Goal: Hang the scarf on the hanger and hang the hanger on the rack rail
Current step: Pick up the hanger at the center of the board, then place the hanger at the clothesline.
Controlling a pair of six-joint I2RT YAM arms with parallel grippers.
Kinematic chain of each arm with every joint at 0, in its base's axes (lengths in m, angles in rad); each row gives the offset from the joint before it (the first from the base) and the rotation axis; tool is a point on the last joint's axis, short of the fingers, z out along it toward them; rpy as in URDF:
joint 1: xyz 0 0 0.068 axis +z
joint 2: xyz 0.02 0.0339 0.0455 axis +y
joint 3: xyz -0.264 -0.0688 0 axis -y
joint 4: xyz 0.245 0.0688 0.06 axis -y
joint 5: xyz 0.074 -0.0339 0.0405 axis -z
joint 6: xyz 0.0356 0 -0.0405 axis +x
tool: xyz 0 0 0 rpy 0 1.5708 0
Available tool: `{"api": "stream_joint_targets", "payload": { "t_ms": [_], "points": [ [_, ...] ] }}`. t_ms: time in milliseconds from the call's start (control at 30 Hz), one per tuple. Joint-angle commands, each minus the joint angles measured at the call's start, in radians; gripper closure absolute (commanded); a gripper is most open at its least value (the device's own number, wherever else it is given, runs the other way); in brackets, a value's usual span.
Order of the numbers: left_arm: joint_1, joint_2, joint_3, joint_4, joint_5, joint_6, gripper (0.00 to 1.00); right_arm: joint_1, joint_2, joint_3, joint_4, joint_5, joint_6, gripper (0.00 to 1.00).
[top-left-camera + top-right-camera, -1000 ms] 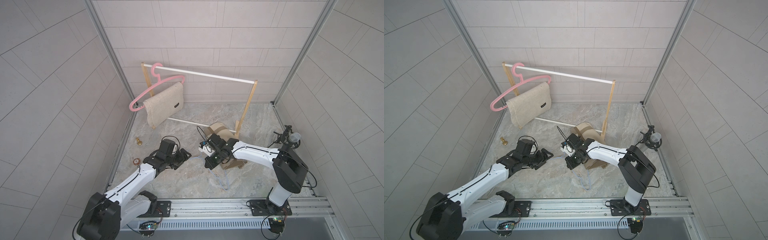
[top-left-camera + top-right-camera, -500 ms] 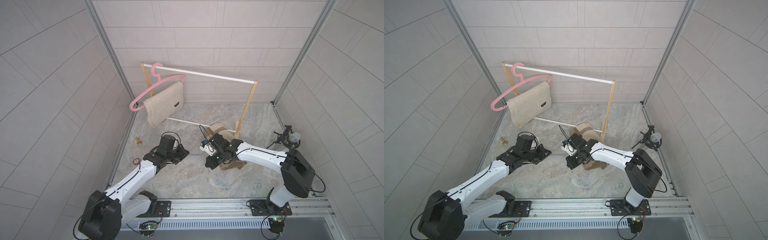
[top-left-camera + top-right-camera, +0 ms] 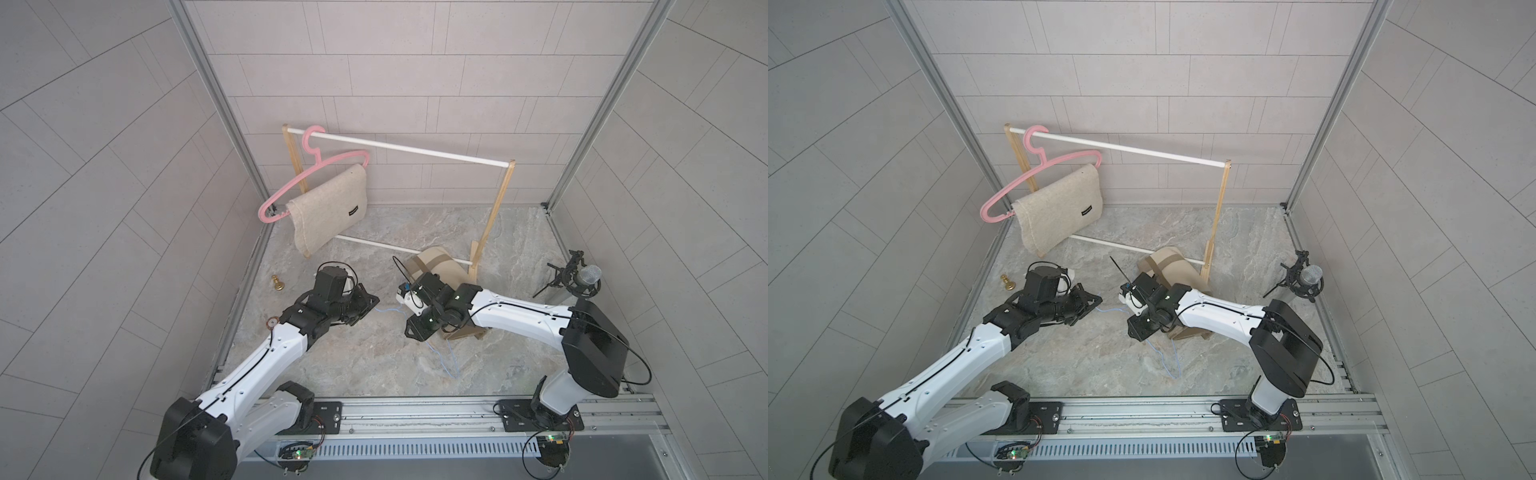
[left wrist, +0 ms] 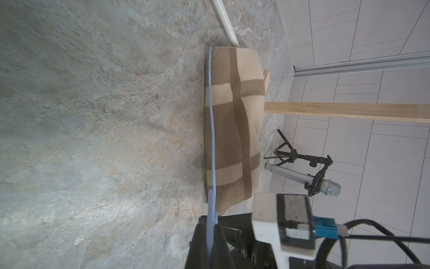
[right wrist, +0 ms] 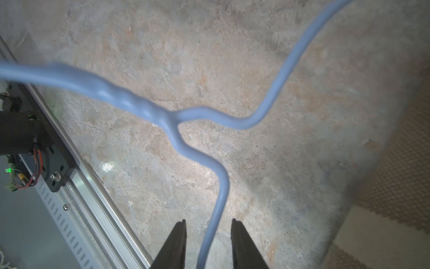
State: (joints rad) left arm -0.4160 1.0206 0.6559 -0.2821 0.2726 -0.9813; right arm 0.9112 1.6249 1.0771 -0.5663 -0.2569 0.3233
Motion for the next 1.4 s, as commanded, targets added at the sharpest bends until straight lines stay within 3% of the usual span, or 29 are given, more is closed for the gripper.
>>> {"api": "stream_joint_targets", "payload": {
  "t_ms": [0,33,267,333,533,700,933,1367],
  "points": [
    [0.003,-0.009,0.037,-0.035,0.013,0.005,1.0,0.005,-0.016,0.017,0.011,0.017,0.013,0.93],
    [0.004,-0.011,0.041,-0.042,0.01,0.016,1.0,0.004,-0.027,0.018,0.011,0.02,0.018,1.0],
    [0.005,-0.047,0.214,-0.25,-0.078,0.2,0.66,-0.054,-0.154,0.055,-0.041,0.003,0.061,1.0],
    [0.005,-0.08,0.257,-0.299,-0.13,0.237,0.54,-0.079,-0.19,0.079,-0.057,-0.008,0.07,1.0],
    [0.004,-0.216,0.312,-0.392,-0.287,0.301,0.29,-0.182,-0.268,0.184,-0.073,-0.082,0.104,1.0],
    [0.005,-0.313,0.291,-0.474,-0.366,0.318,0.24,-0.292,-0.254,0.343,-0.107,-0.154,0.146,1.0],
    [0.004,-0.372,0.187,-0.496,-0.355,0.274,0.23,-0.359,-0.178,0.541,-0.103,-0.173,0.17,1.0],
    [0.005,-0.37,0.148,-0.498,-0.344,0.264,0.23,-0.414,-0.054,0.677,0.065,-0.15,0.295,1.0]
  ]
}}
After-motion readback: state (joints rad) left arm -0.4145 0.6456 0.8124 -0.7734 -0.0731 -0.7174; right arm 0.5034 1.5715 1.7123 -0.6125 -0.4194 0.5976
